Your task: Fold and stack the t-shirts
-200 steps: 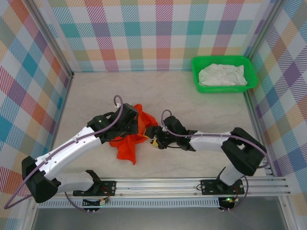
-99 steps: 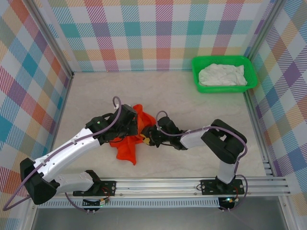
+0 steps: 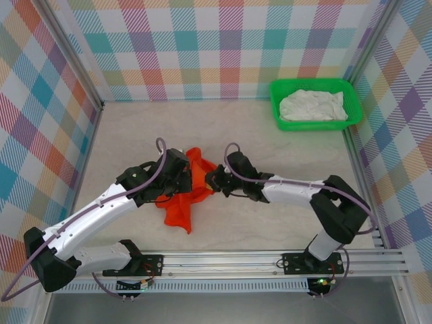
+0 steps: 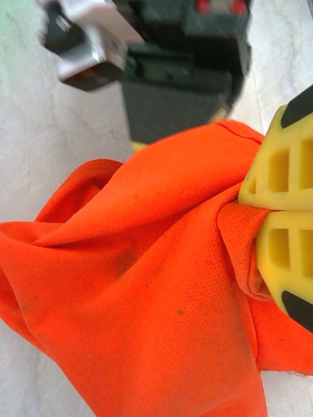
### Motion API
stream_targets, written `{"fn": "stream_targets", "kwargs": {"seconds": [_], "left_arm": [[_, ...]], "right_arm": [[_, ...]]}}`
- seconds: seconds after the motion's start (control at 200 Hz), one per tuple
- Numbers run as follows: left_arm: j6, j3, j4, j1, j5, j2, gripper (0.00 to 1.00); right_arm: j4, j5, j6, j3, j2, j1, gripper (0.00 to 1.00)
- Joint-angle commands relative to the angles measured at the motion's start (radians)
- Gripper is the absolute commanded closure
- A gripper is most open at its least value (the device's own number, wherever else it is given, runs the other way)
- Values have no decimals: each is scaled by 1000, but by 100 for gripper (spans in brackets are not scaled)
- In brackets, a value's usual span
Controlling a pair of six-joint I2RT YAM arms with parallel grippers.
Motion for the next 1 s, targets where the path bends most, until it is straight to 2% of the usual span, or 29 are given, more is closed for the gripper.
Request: {"fn": "stream_targets", "kwargs": {"seconds": [0.0, 0.155, 0.295, 0.43, 0.66, 0.715, 0.77, 0.83, 0.905, 0.995], "left_arm": [[21, 4, 1, -7, 88, -14, 100], [54, 32, 88, -18, 282, 23, 100], [71, 84, 190, -83, 381, 114, 100], [83, 180, 284, -170, 450, 284, 100], [72, 400, 431, -293, 553, 617, 100], [65, 446, 453, -305, 570, 678, 86], [55, 469, 484, -313, 587, 722, 65], [48, 472, 508, -315, 588, 741, 49], [65, 456, 496, -315, 547, 722, 39], [109, 432, 422, -315, 441, 658, 27]], "right_arm": [[-344, 79, -276, 147, -95, -41, 100], [-705, 296, -565, 343, -153, -55, 100], [-894, 427, -742, 449, -147, -83, 100], [-967, 467, -831, 455, -123, -137, 100], [-973, 506, -899, 394, -104, -215, 100], [-976, 518, -916, 387, -104, -224, 100], [-981, 532, -931, 381, -103, -235, 100], [-983, 543, -941, 375, -103, -249, 100], [-982, 545, -950, 364, -101, -270, 100], [-977, 546, -958, 354, -99, -299, 100]]}}
